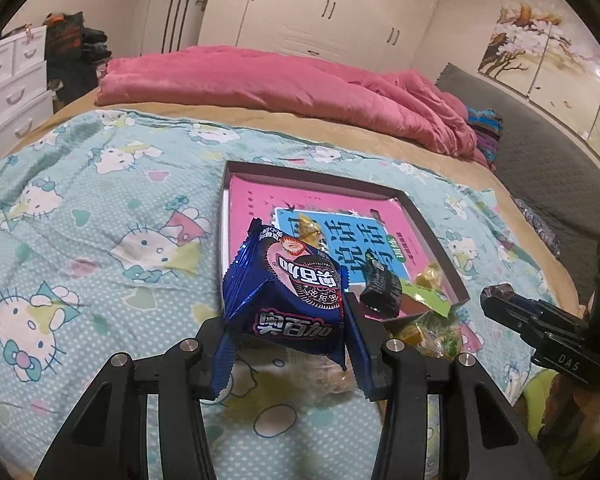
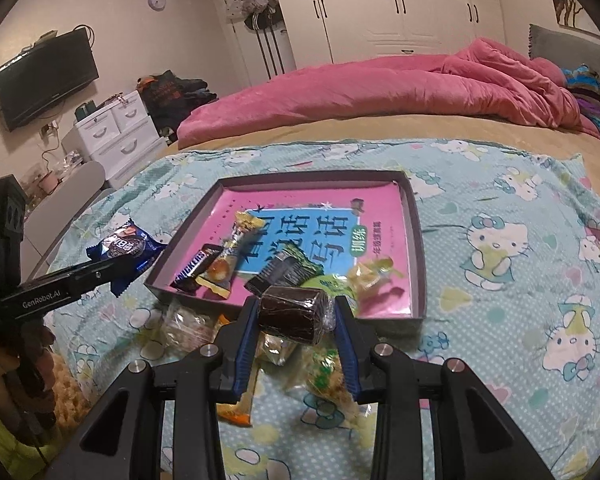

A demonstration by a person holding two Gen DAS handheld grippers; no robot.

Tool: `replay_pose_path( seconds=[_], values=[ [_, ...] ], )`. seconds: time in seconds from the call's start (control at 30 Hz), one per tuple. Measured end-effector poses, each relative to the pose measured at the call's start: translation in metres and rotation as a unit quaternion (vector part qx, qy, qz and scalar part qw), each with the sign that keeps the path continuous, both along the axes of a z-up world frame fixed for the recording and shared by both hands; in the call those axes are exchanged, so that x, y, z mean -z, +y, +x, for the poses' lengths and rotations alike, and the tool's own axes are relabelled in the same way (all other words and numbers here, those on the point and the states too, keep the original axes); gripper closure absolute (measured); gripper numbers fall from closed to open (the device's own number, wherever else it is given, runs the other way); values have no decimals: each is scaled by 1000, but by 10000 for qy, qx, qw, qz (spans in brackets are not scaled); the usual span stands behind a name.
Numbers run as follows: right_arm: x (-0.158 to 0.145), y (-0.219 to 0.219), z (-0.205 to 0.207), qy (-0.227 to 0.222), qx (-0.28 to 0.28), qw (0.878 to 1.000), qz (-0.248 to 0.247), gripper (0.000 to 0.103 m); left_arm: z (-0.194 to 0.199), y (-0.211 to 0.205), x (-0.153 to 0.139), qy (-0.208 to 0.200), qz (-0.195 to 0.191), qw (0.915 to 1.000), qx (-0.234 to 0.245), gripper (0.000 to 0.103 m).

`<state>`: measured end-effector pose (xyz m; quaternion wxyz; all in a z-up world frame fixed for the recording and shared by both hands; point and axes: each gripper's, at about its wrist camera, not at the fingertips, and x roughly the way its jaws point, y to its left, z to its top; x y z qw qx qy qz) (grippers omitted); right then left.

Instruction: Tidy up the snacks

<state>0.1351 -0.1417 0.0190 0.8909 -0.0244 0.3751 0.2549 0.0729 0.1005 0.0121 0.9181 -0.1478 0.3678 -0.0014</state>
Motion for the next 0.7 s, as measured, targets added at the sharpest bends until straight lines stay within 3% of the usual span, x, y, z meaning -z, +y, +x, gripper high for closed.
replay_pose_path(
  seconds=[0.7],
  values=[
    [-9, 28, 22, -106, -97, 9999, 91, 66, 11, 2, 4, -187, 81, 9998, -72, 53]
  ],
)
